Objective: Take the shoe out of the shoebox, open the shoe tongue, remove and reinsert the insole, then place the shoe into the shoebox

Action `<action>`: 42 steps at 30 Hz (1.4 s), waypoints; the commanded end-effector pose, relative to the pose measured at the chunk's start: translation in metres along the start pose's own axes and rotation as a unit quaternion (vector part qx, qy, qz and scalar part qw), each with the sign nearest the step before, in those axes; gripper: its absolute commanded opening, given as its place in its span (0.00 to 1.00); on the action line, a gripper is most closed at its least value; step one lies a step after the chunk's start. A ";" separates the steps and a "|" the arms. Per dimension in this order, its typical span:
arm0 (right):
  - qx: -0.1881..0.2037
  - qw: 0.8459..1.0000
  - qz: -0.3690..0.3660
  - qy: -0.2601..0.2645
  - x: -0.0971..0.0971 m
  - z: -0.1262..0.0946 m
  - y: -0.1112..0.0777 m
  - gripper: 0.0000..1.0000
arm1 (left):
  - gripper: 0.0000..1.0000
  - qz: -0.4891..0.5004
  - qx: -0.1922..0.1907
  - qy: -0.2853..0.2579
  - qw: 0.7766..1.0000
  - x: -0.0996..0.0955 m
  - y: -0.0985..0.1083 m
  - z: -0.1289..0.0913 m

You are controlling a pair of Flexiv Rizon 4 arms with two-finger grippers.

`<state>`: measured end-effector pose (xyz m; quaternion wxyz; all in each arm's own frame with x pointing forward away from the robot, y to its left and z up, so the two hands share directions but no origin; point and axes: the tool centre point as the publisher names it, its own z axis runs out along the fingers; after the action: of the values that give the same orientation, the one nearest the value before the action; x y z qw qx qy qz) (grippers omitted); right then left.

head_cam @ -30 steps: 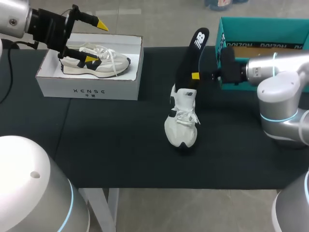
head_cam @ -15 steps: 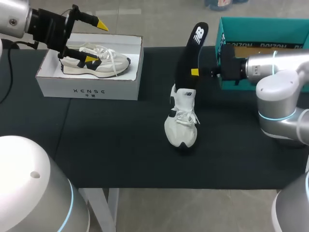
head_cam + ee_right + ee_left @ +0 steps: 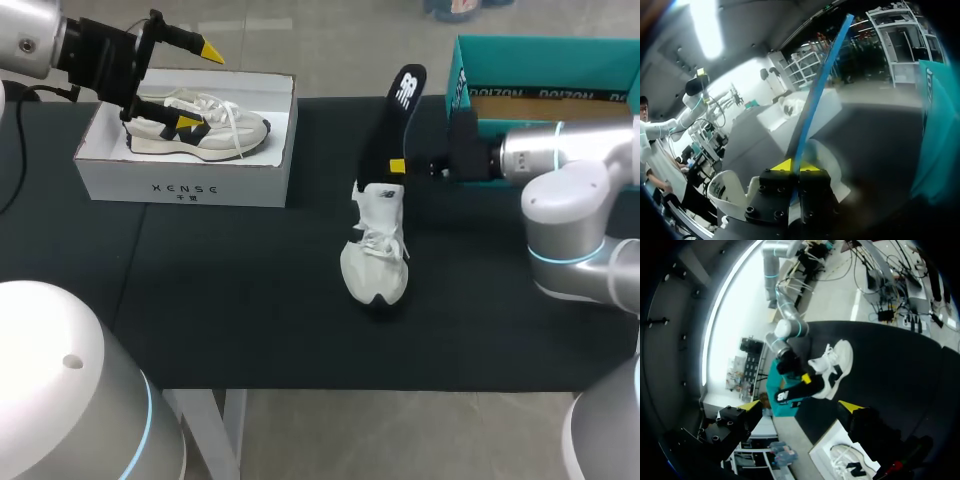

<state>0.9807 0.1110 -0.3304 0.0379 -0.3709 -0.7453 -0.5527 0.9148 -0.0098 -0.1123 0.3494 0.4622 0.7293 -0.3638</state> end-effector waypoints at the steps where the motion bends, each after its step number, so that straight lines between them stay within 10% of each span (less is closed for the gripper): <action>1: 0.024 1.000 0.011 0.007 -0.001 -0.004 -0.009 0.00 | 1.00 0.000 -0.001 0.001 1.000 0.000 -0.001 0.000; 26: 0.102 0.993 0.040 0.049 0.021 0.004 -0.066 0.00 | 1.00 0.000 -0.001 0.001 1.000 0.000 -0.001 0.000; 29: 0.095 0.994 0.035 0.047 0.015 0.004 -0.056 0.25 | 1.00 0.000 -0.001 0.001 1.000 0.000 -0.001 0.000; 42: 0.086 0.995 0.012 0.042 -0.007 0.005 -0.019 0.22 | 1.00 0.000 -0.001 0.001 1.000 0.000 -0.001 0.000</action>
<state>0.9688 0.1080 -0.3495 0.1036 -0.3521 -0.7815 -0.5045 0.9148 -0.0098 -0.1123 0.3494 0.4622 0.7293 -0.3638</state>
